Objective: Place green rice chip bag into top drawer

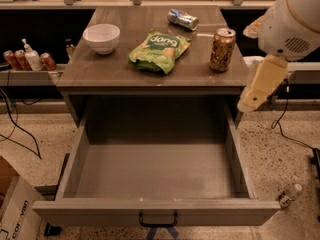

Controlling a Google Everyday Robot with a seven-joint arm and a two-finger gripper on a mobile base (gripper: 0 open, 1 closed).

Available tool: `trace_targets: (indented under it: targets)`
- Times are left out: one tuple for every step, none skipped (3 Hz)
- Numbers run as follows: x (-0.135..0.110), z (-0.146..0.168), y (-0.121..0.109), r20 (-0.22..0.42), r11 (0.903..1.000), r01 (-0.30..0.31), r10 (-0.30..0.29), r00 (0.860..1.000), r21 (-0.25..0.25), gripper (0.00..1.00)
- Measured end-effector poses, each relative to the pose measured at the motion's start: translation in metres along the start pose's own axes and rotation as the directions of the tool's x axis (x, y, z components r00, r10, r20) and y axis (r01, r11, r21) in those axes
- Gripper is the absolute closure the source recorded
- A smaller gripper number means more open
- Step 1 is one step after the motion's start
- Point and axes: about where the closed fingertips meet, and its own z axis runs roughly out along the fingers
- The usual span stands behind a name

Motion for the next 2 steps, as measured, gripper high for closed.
trace_targets:
  targets:
    - [-0.0154,0.0194,-0.0153,0.06,0.9999,0.01,-0.009,0.998,-0.014,0.0]
    - [-0.0154,0.0194,-0.0153,0.06,0.9999,0.01,-0.009,0.998,-0.014,0.0]
